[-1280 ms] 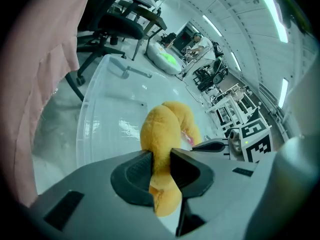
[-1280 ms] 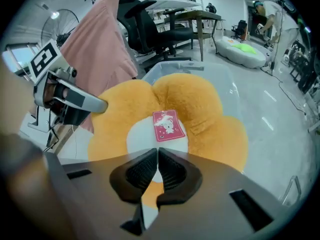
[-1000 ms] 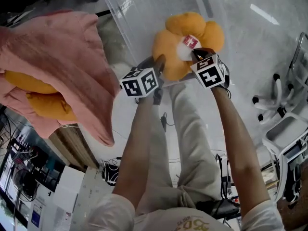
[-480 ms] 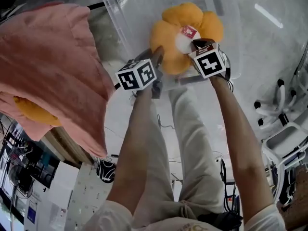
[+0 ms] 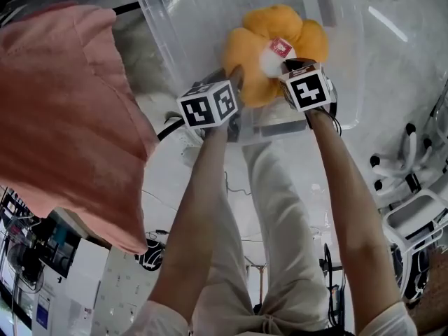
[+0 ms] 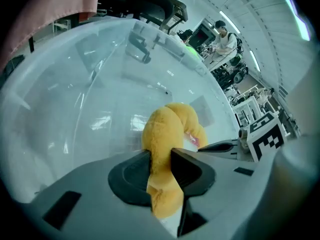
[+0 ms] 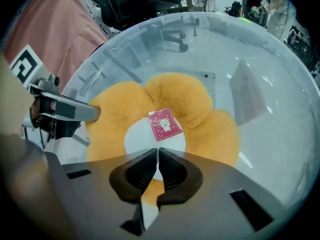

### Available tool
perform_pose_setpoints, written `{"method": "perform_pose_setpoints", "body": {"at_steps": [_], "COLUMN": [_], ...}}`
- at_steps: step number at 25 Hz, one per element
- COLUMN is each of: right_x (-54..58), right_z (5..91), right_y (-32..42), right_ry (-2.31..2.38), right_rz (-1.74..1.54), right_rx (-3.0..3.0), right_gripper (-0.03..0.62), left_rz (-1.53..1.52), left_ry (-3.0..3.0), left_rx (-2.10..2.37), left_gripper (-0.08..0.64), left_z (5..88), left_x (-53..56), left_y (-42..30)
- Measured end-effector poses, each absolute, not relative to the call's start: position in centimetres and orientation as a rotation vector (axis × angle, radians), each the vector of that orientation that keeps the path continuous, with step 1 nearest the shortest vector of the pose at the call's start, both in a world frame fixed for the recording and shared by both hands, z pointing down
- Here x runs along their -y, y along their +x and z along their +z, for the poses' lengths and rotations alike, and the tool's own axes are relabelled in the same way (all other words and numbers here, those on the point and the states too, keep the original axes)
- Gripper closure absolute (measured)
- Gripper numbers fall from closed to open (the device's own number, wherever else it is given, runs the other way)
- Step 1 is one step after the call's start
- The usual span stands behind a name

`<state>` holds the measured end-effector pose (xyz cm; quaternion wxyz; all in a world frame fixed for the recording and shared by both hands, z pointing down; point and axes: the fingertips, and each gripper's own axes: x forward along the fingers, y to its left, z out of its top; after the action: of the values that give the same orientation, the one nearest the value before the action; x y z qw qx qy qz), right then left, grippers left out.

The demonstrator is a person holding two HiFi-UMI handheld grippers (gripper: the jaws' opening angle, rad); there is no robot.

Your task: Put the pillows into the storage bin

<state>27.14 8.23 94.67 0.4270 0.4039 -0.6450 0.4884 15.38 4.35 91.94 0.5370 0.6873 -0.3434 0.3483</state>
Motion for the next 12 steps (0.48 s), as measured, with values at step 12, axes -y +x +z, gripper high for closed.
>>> {"method": "perform_pose_setpoints", "body": {"at_steps": [12], "right_x": [-8.6], "right_z": [97.5], "right_y": [27.0], "right_ry": [1.032], "right_rz": [1.326], "right_rx": [1.567], "right_gripper": [0.578], "left_rz": [0.920], "left_ry": [1.502], "left_rx": [0.857], "left_gripper": [0.336], "left_z": [96.5], "left_x": [-5.1], "left_y": [14.0]}}
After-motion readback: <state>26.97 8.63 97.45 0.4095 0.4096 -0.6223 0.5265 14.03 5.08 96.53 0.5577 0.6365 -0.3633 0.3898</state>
